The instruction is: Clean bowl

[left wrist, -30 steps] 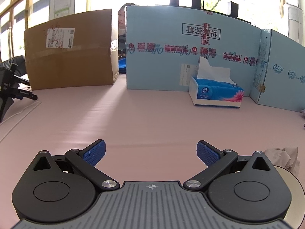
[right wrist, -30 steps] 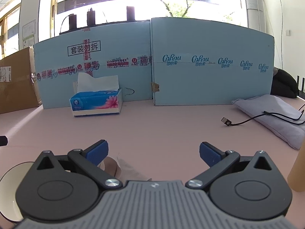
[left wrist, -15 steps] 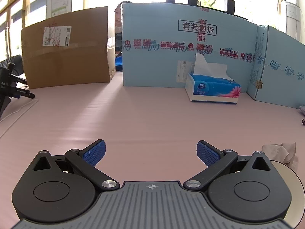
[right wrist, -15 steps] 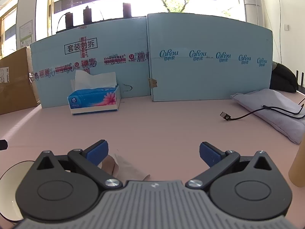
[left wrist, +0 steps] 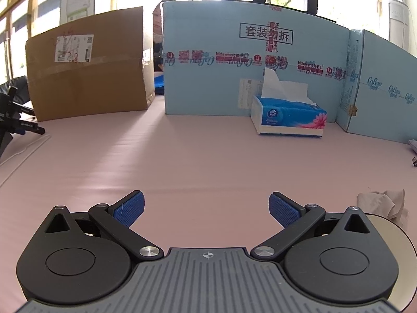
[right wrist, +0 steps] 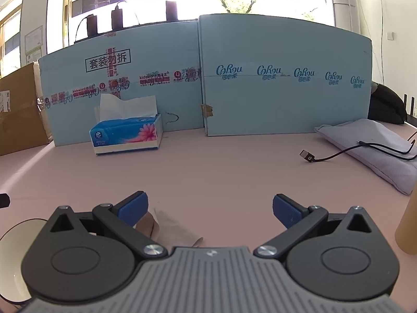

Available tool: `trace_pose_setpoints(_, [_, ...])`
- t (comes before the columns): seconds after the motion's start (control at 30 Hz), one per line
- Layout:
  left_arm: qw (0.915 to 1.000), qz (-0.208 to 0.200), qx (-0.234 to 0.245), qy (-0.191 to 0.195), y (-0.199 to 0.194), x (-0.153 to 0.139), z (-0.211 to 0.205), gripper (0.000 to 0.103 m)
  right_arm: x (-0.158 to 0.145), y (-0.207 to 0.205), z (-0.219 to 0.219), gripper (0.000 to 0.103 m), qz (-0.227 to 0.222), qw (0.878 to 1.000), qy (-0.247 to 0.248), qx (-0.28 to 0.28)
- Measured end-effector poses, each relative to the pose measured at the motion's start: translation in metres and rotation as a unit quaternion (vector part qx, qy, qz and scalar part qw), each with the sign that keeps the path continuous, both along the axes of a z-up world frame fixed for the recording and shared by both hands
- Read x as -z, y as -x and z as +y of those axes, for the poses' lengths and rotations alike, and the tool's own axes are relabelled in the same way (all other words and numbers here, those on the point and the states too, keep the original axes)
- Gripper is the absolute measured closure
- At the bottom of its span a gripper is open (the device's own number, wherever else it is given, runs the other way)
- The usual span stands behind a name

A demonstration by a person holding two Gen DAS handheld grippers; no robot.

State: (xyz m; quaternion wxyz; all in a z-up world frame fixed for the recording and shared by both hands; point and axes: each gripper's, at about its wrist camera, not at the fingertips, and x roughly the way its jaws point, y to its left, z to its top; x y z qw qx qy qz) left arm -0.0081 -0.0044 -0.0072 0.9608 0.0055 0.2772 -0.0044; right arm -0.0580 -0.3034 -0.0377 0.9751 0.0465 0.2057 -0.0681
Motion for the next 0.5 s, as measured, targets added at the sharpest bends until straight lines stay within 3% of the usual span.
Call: trace_pose_setpoints(0.5, [1.0,0.005,0.002,-0.001,0.0003,-0.0007,0.0012,0.0,0.0009,0.0012,0.0002,0.0,0.001,1.0,0.002,0.002])
